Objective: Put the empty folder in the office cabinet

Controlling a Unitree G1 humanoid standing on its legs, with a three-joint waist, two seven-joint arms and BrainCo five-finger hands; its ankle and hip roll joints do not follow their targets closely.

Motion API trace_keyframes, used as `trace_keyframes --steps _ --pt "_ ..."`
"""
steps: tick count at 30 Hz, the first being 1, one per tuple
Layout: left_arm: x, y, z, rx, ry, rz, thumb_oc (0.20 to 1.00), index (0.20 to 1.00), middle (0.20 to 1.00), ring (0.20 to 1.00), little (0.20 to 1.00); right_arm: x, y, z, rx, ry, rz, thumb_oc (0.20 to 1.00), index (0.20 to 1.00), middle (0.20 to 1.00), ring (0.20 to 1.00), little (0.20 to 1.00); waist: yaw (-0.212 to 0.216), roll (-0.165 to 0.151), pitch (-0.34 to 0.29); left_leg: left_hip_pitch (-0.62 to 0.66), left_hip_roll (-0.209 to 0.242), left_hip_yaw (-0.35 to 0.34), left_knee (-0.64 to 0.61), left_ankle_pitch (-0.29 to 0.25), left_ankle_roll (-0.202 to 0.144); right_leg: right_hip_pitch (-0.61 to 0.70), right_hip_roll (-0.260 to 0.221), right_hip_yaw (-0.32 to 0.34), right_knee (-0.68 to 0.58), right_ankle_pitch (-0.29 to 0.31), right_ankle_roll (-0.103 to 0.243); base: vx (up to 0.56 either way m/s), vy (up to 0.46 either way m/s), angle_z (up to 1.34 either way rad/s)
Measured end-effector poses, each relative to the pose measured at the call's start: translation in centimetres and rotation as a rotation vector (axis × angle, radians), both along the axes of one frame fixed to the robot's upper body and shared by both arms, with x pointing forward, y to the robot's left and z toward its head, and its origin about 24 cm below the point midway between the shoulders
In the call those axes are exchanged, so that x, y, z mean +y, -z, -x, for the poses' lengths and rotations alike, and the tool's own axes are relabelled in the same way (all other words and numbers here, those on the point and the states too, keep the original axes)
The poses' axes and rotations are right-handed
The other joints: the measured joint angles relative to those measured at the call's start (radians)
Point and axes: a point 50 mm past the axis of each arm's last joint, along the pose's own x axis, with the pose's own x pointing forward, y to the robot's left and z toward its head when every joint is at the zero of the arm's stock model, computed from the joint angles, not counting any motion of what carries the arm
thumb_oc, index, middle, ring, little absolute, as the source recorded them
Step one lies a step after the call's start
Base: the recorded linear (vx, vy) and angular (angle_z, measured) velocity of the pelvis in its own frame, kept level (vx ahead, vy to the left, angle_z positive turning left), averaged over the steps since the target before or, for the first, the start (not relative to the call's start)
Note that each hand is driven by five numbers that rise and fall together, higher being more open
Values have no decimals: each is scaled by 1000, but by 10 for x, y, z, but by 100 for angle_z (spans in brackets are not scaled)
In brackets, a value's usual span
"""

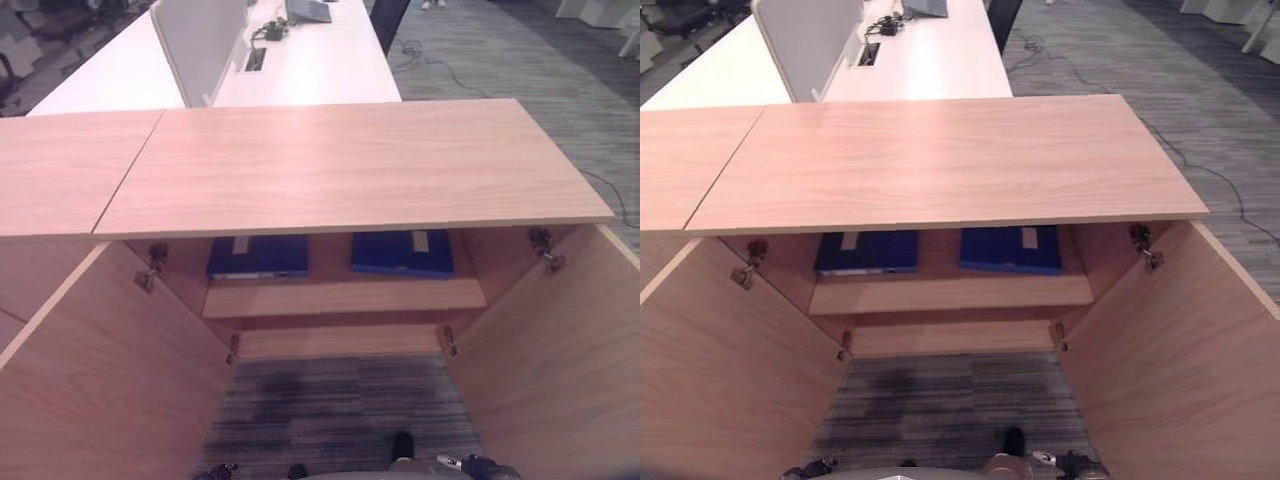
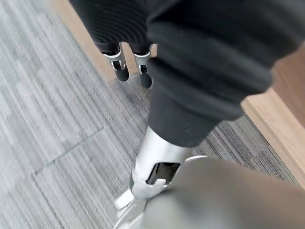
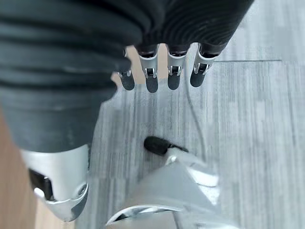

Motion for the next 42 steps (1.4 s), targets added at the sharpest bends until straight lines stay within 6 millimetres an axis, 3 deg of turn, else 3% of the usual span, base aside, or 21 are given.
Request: trace_keyframes --steps 3,5,9,10,11,13,14,15,16,18,20,21,22,26,27,32,34,35,39,42 --pt "-1 2 6 24 -16 -3 1000 1000 1000 1000 1000 -6 0 6 10 72 9 1000 1000 1000 1000 1000 -2 -1 4 38 -6 50 -18 -8 13 -11 -7 30 33 6 2 -116 157 -54" --pt "2 2 11 35 -19 -10 1000 1000 1000 1000 1000 -6 1 19 36 95 6 1000 1000 1000 1000 1000 -23 -15 3 66 -29 79 -50 -13 26 -23 -25 30 39 -7 26 -132 193 -46" --pt "5 4 24 80 -55 -18 1000 1000 1000 1000 1000 -8 3 41 77 172 5 1000 1000 1000 1000 1000 -27 -30 20 105 -32 142 -56 -4 32 -38 -29 24 41 -15 66 -106 94 -49" --pt "6 4 26 87 -57 -23 1000 1000 1000 1000 1000 -7 4 48 88 186 4 1000 1000 1000 1000 1000 -30 -36 21 104 -33 155 -52 -2 29 -44 -28 23 47 17 65 -145 65 -53" --pt "8 4 26 94 -61 -28 1000 1000 1000 1000 1000 -7 4 56 108 196 8 1000 1000 1000 1000 1000 -35 -42 27 107 -34 174 -46 -3 25 -48 -23 22 49 62 42 -99 48 -59" --pt "6 4 24 84 -79 -19 1000 1000 1000 1000 1000 -9 3 43 72 243 13 1000 1000 1000 1000 1000 -34 -25 53 90 1 228 -29 -11 26 -85 13 -41 28 180 15 -111 12 -73" --pt "7 4 23 86 -88 -24 1000 1000 1000 1000 1000 -10 2 36 51 259 10 1000 1000 1000 1000 1000 -49 -12 70 86 22 250 -34 -16 36 -91 12 -80 32 172 59 -81 8 -36" --pt "7 3 21 83 -78 -27 1000 1000 1000 1000 1000 -11 2 41 58 281 11 1000 1000 1000 1000 1000 -51 -6 69 90 31 257 -42 -1 39 -89 9 -97 70 125 59 -59 1 -19" --pt "4 4 20 74 -71 -20 1000 1000 1000 1000 1000 -14 2 46 77 313 17 1000 1000 1000 1000 1000 -41 14 65 102 47 261 -58 0 37 -109 6 -111 171 51 27 -39 -26 -18" --pt "4 4 19 75 -63 -21 1000 1000 1000 1000 1000 -17 0 45 64 354 19 1000 1000 1000 1000 1000 -39 36 57 104 78 293 -54 9 30 -121 -28 -74 343 -39 22 -19 -76 -39" --pt "4 4 24 90 -66 -21 1000 1000 1000 1000 1000 -22 -1 46 62 357 31 1000 1000 1000 1000 1000 -37 49 46 106 89 303 -52 14 16 -88 -72 -52 350 -78 45 7 -71 -37" --pt "6 4 27 97 -68 -26 1000 1000 1000 1000 1000 -22 -1 47 64 358 33 1000 1000 1000 1000 1000 -30 35 34 105 85 303 -52 6 2 -36 -86 -52 276 -35 52 10 -151 -32" --pt "9 4 28 99 -71 -35 1000 1000 1000 1000 1000 -21 -1 49 71 361 29 1000 1000 1000 1000 1000 -26 16 28 105 74 308 -52 9 -16 -7 -85 -45 232 -44 51 20 -224 -34" --pt "-6 7 25 97 -59 -5 1000 1000 1000 1000 1000 -40 -9 36 13 356 79 1000 1000 1000 1000 1000 -22 37 13 94 92 338 -43 0 -25 15 -28 -28 103 -60 28 30 -210 -55" --pt "-4 6 27 100 -62 -12 1000 1000 1000 1000 1000 -41 -10 31 -2 353 82 1000 1000 1000 1000 1000 -27 39 10 94 108 332 -26 -9 -46 10 0 -5 92 -59 27 38 -346 -88" --pt "11 2 21 80 -58 -57 1000 1000 1000 1000 1000 -42 -9 47 15 407 91 1000 1000 1000 1000 1000 -50 -13 -43 99 161 375 2 -21 -64 8 63 38 28 -39 4 24 -217 -43" --pt "12 2 19 75 -58 -66 1000 1000 1000 1000 1000 -46 -10 56 26 418 109 1000 1000 1000 1000 1000 -71 -20 -55 103 180 390 5 -25 -68 4 80 48 25 -39 -2 103 -183 -15" --pt "13 2 19 78 -62 -72 1000 1000 1000 1000 1000 -48 -11 57 24 428 114 1000 1000 1000 1000 1000 -82 -21 -56 107 188 393 3 -13 -88 2 86 47 32 -41 -6 106 -182 -10" --pt "13 1 17 81 -60 -83 1000 1000 1000 1000 1000 -63 -18 53 -9 448 160 1000 1000 1000 1000 1000 -92 -14 -58 115 226 412 33 -18 -75 -10 133 85 35 -47 -22 10 -232 -39" --pt "12 2 20 90 -67 -84 1000 1000 1000 1000 1000 -79 -28 35 -95 425 212 1000 1000 1000 1000 1000 -102 10 -55 111 279 412 93 -33 -54 -22 180 93 52 -70 -64 22 -219 -36"
